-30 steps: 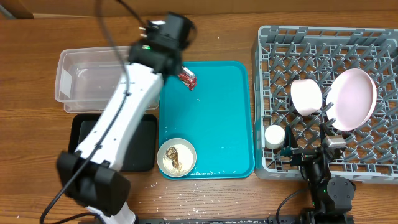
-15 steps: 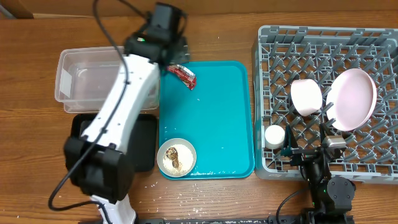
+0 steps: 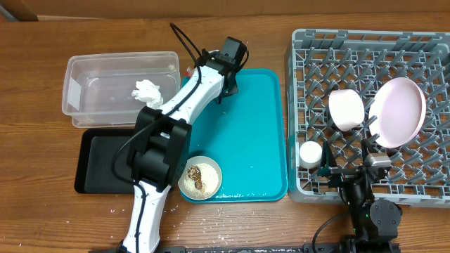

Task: Sort waste into correct bins and load items into the dishwasher
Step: 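Grasp the red wrapper on the teal tray with the left gripper, then drop the red wrapper into the clear plastic bin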

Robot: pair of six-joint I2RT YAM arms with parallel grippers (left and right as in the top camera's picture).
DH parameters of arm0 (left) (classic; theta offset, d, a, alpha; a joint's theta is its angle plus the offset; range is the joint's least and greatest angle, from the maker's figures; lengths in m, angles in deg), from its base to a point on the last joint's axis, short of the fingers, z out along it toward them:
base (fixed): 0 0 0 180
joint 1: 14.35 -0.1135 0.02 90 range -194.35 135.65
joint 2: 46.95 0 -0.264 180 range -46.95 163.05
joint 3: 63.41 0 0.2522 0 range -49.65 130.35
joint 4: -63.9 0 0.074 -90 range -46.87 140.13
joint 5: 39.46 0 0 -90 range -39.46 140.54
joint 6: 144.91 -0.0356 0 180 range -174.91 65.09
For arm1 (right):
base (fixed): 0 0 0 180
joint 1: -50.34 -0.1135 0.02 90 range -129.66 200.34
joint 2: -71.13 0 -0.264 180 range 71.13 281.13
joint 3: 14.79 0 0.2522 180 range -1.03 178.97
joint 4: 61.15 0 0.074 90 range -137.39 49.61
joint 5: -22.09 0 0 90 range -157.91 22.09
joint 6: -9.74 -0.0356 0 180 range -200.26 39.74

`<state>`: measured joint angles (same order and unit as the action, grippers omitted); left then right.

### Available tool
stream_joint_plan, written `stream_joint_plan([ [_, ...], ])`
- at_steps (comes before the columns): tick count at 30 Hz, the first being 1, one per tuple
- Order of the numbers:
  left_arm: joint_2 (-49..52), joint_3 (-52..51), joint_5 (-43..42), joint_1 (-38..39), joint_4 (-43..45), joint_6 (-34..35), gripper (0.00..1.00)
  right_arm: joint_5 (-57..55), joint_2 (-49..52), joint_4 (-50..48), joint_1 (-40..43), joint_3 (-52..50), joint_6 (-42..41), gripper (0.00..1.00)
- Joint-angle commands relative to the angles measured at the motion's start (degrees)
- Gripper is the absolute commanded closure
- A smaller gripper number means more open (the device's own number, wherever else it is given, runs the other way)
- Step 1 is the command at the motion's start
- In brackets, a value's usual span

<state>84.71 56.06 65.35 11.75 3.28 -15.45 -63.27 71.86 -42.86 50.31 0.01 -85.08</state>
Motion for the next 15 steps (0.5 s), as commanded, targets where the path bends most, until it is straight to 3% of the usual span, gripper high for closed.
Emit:
stream_joint_plan([
  [1,-2.4,2.8,0.2,-0.1,-3.7,-1.2,0.96,-0.1,-0.6,-0.3,0.1,-0.6,0.2,0.00],
  [6,-11.5,8.9,0.6,0.6,-13.7,-2.3,0.96,-0.1,-0.6,-0.3,0.1,-0.6,0.2,0.00],
  [9,-18.6,9.6,5.4,-0.1,-19.4,-1.8,0.96,-0.1,-0.6,-0.3,0.1,-0.6,0.2,0.00],
  [15,-20.9,6.6,6.1,-6.5,-30.0,9.5,0.96,-0.1,-0.6,-0.3,0.1,-0.6,0.2,0.00],
])
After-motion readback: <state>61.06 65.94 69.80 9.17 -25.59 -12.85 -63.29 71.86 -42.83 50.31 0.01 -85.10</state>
